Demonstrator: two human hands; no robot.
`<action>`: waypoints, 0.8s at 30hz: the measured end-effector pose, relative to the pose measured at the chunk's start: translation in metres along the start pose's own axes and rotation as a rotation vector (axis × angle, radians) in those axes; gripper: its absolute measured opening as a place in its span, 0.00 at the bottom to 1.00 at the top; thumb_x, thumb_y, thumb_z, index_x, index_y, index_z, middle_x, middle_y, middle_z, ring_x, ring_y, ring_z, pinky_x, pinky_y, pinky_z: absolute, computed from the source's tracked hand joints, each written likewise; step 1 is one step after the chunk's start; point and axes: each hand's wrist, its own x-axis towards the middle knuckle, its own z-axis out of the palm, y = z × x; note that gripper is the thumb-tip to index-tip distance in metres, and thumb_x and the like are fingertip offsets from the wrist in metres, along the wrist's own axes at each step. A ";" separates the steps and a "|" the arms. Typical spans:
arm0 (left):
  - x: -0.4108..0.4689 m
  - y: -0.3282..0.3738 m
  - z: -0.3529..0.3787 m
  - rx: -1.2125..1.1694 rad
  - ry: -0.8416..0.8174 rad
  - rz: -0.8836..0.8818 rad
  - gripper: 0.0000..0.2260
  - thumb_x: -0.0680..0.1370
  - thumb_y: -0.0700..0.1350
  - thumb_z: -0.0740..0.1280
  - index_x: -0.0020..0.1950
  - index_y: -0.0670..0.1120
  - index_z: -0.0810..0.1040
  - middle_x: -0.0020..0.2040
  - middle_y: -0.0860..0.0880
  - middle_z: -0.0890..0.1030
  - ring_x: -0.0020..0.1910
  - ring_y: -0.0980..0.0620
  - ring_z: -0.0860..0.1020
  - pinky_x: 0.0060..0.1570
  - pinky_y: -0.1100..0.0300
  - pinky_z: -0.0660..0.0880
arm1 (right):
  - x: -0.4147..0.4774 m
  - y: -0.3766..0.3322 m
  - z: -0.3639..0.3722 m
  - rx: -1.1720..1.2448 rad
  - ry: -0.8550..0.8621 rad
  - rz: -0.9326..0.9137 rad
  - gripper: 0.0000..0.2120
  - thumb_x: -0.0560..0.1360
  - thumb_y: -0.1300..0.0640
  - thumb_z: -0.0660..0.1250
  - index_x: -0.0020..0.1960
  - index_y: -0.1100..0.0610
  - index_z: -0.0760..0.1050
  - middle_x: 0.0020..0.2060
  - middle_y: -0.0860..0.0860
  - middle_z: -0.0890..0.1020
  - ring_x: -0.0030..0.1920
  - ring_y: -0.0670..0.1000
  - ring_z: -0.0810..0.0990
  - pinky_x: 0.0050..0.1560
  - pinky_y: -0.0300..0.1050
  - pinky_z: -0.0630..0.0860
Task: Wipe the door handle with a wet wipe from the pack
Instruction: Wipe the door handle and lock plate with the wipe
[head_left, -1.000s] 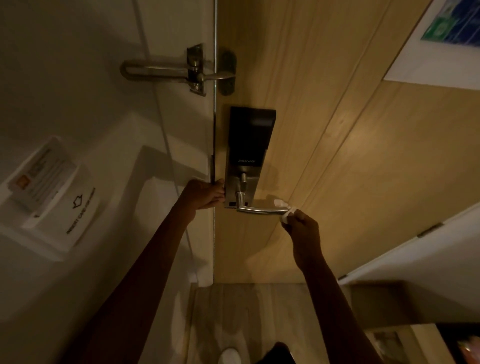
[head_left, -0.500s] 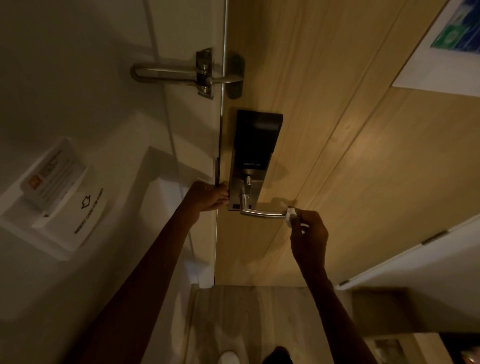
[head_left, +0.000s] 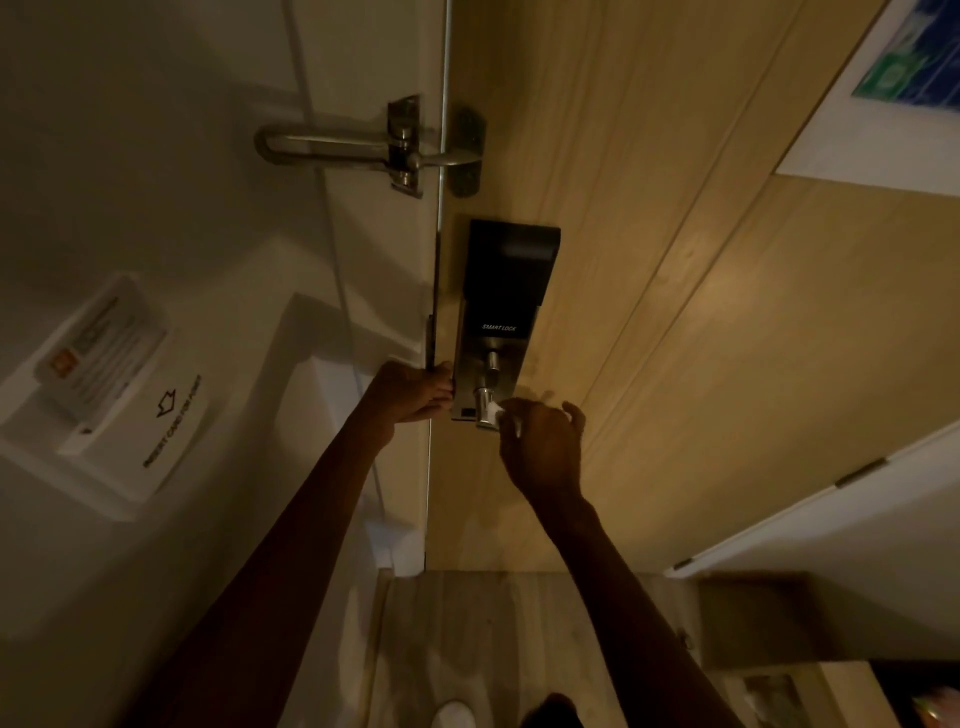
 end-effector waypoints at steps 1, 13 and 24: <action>-0.001 0.001 0.000 0.002 -0.006 -0.003 0.17 0.76 0.52 0.69 0.53 0.37 0.80 0.46 0.43 0.84 0.43 0.53 0.84 0.34 0.67 0.80 | 0.002 0.002 -0.003 0.039 0.025 0.028 0.11 0.80 0.52 0.62 0.53 0.55 0.81 0.45 0.51 0.86 0.46 0.53 0.83 0.70 0.53 0.59; -0.004 0.003 0.004 -0.015 0.005 0.001 0.18 0.77 0.50 0.69 0.57 0.35 0.79 0.52 0.41 0.83 0.47 0.49 0.83 0.41 0.65 0.81 | 0.005 0.059 -0.031 0.168 -0.097 -0.190 0.09 0.80 0.55 0.62 0.50 0.55 0.81 0.42 0.49 0.85 0.41 0.51 0.83 0.51 0.41 0.74; -0.007 0.005 0.005 -0.004 0.018 -0.002 0.18 0.76 0.50 0.69 0.55 0.35 0.80 0.50 0.42 0.84 0.41 0.54 0.83 0.32 0.69 0.79 | -0.018 0.082 -0.021 0.999 -0.011 0.469 0.06 0.76 0.58 0.71 0.51 0.55 0.84 0.44 0.57 0.87 0.46 0.49 0.85 0.48 0.43 0.79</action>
